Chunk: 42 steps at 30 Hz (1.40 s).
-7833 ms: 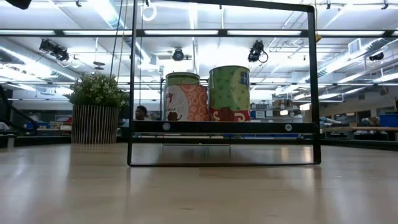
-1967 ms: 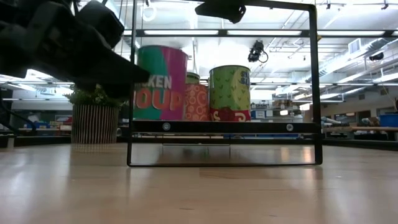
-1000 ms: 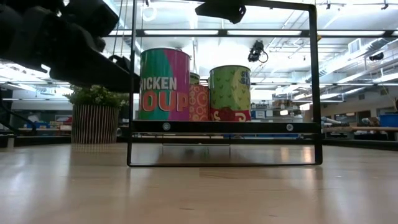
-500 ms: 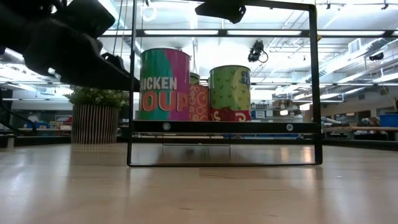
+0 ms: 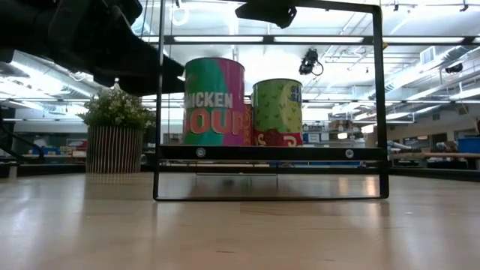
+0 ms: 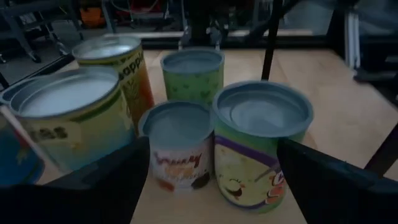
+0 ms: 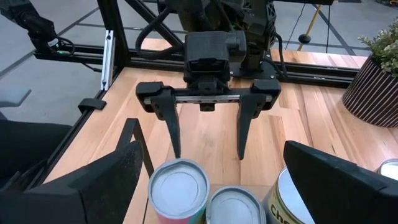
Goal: Pick and place cans onto a shelf
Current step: Put the canned chicken soup on the shelf, then return to Home Position
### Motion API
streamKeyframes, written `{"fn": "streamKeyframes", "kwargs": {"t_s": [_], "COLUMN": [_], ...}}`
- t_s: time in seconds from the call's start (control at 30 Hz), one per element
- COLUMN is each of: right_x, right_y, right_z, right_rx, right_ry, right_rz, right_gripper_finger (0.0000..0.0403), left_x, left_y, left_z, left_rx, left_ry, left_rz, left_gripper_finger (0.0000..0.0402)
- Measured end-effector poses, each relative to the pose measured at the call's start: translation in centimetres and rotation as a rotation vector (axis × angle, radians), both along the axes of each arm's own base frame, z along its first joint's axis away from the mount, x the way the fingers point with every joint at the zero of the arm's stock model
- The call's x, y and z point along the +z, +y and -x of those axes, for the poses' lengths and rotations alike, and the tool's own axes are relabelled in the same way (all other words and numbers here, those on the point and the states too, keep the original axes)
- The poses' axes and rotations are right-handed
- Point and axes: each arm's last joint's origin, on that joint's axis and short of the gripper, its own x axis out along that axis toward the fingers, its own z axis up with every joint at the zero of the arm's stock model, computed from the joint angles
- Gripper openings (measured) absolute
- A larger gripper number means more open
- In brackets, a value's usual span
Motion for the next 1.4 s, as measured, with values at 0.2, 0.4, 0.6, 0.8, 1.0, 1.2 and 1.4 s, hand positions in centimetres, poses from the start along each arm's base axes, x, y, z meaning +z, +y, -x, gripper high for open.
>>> {"fn": "streamKeyframes", "kwargs": {"t_s": [0.2, 0.4, 0.6, 0.8, 1.0, 1.2, 1.4], "right_x": [0.1, 0.1, 0.1, 0.7, 1.1, -0.9, -1.9], "right_y": [0.0, 0.1, 0.2, 1.1, 1.7, 1.3, -0.2], "right_z": [0.0, 0.0, 0.0, 1.2, 2.2, 2.8, 5.4], "right_rx": [0.004, 0.007, 0.013, -0.009, -0.015, -0.027, -0.068], "right_ry": [-0.009, -0.008, -0.008, -0.003, 0.014, 0.012, -0.127], "right_rz": [0.006, 0.008, 0.015, 0.075, 0.108, 0.099, 0.048], "right_gripper_finger": [0.0397, 0.0397, 0.0397, 0.0396, 0.039, 0.0376, 0.0363], "left_x": [-0.5, -0.8, -0.4, 1.2, 3.6, 5.3, 6.6], "left_y": [-0.2, -0.2, -0.3, -1.0, 0.1, 2.0, 3.3], "left_z": [-0.5, -0.7, -0.8, 0.1, 2.9, 6.2, 8.3], "left_rx": [0.009, 0.056, 0.048, 0.008, 0.044, -0.01, 0.009], "left_ry": [-0.039, -0.052, -0.085, -0.131, -0.204, -0.266, -0.263], "left_rz": [0.012, -0.015, -0.025, -0.05, -0.078, 0.007, 0.029], "left_gripper_finger": [0.0355, 0.0355, 0.0355, 0.0355, 0.0355, 0.0355, 0.0355]}}
